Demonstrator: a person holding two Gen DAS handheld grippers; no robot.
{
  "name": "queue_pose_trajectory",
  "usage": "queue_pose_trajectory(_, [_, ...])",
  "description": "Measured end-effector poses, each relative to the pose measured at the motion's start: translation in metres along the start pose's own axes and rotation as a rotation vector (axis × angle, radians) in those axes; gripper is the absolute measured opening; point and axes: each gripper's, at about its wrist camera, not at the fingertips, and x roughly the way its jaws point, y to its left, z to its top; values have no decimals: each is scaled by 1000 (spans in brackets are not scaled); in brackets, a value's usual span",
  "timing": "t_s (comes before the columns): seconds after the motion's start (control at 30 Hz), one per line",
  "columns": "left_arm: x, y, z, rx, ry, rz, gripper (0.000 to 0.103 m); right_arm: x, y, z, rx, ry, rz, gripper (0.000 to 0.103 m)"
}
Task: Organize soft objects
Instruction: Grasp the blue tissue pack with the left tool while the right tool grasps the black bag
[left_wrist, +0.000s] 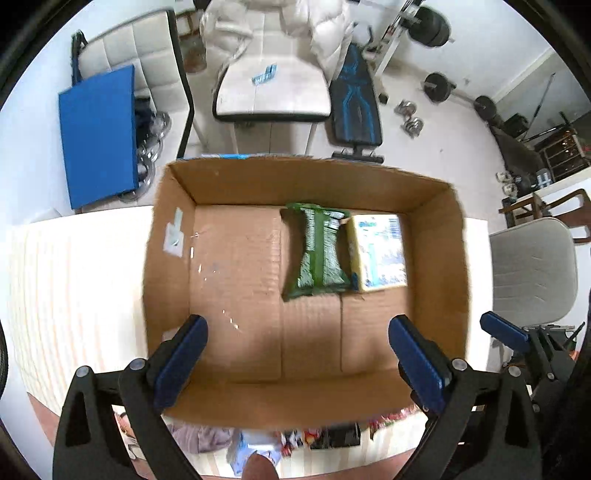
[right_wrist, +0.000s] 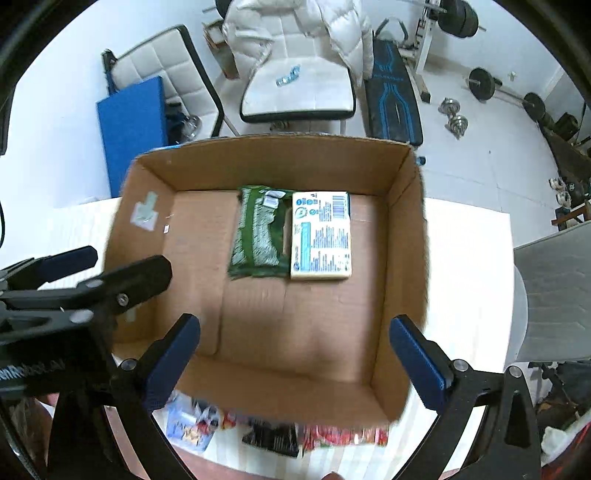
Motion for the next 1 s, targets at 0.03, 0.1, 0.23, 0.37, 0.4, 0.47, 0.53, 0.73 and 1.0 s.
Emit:
queue_pose_trajectory(0.03, [-12,-1,-10,9,-27,8,100,-12,1,-14,-9,-21,6,103])
queue_pose_trajectory(0.1, [-34,-5,-36,31,-84,41,100,-26,-1,-34,-15,-38,4,103])
queue_pose_trajectory(0.23, [-52,6,-106,45,-137,136,100,-33,-9,-101,2,-14,32,103])
queue_pose_trajectory(0.37, [-19,32,-170,0,-59,171,100,15,-16,-162,80,123,94,102])
queue_pose_trajectory(0.4, [0,41,-184,-15,-9,167,100,31,-17,-173,102,159,113,96])
queue_pose_trajectory(0.47, [30,53,-200,-42,67,145,100,68,-17,-188,144,217,132,81])
queue_pose_trajectory(0.53, [54,58,-212,-38,121,143,100,91,-17,-192,165,238,122,75])
queue_pose_trajectory(0.73, [118,49,-230,45,254,167,100,130,-19,-191,204,242,82,75])
queue_pose_trajectory(1.0, [156,43,-221,24,291,164,90,147,1,-187,151,261,56,72])
